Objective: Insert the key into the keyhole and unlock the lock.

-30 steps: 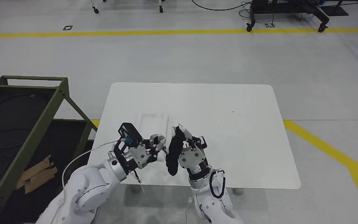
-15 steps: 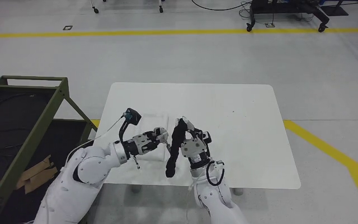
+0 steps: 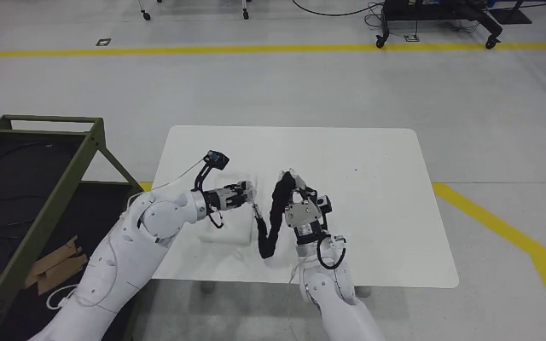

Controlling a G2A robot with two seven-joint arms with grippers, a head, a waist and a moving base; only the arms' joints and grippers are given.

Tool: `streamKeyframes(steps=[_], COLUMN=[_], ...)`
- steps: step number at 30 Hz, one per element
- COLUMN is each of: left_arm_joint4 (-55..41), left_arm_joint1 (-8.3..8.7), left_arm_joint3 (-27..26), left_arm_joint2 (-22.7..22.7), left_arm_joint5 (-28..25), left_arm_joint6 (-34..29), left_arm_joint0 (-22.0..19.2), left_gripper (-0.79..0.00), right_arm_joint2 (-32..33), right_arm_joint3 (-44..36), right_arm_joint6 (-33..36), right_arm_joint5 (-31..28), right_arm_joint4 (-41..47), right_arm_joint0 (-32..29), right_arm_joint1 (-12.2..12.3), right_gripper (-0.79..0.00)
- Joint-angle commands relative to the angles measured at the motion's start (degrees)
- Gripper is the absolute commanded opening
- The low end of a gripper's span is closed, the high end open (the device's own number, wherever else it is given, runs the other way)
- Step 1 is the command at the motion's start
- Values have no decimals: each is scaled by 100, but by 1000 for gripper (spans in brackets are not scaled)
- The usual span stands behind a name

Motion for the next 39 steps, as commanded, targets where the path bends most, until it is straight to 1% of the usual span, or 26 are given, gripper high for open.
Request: streamKeyframes(steps=[1, 2, 5, 7, 9, 11, 14, 17, 18, 21, 23, 26, 30, 34, 37, 39], left_arm_joint4=[-29, -19, -9, 5, 27, -43, -248, -328, -334, -161, -161, -161, -161, -161, -161, -161], left_arm_joint1=[-69, -104, -191, -218, -212, -170, -42, 130, 186, 325, 325, 325, 325, 325, 325, 325], left_arm_joint3=[317, 443, 723, 792, 741, 590, 130, -646, -945, -1855, -1855, -1855, -1855, -1855, -1855, -1855], left_arm_joint2=[149, 214, 347, 344, 269, 97, -341, -868, -1059, -1526, -1526, -1526, -1526, -1526, -1526, -1526], left_arm_joint5=[-71, -120, -258, -421, -600, -825, -1169, -1404, -1444, -1456, -1456, -1456, -1456, -1456, -1456, -1456], left_arm_joint6=[20, 79, 226, 412, 616, 811, 1058, 1140, 1195, 1310, 1310, 1310, 1310, 1310, 1310, 1310], left_arm_joint0=[-137, -194, -327, -370, -355, -243, 97, 664, 889, 1633, 1633, 1633, 1633, 1633, 1633, 1633], left_gripper=[-99, 0, 0, 0, 0, 0, 0, 0, 0, 0, 0, 0, 0, 0, 0, 0], right_arm_joint2=[-12, -12, -5, 5, 10, 24, 35, 22, 1, -77, -131, -144, -85, 52, 225, 348], right_arm_joint3=[80, 115, 192, 236, 255, 258, 246, 389, 501, 916, 1178, 1484, 1886, 2429, 2793, 2953], right_arm_joint6=[-9, -11, -42, -69, -66, -36, -8, -50, -66, -101, -97, -200, -380, -406, -556, -654], right_arm_joint5=[-13, -25, -24, -39, -60, -117, -148, -36, 62, 308, 388, 322, 265, 362, 381, 425], right_arm_joint4=[-22, -28, -16, -33, -52, -159, -386, -886, -1191, -2568, -3407, -4317, -5132, -5659, -5872, -5847], right_arm_joint0=[3, 8, 31, 50, 77, 118, 178, 262, 306, 482, 615, 799, 1047, 1308, 1442, 1475], right_arm_joint1=[-7, -10, -22, -29, -36, -39, -38, -20, -6, 60, 98, 136, 175, 224, 262, 279], right_gripper=[-785, -785, -785, -785, -785, -785, -785, -785, -785, -785, -785, -785, -785, -785, -785, -785])
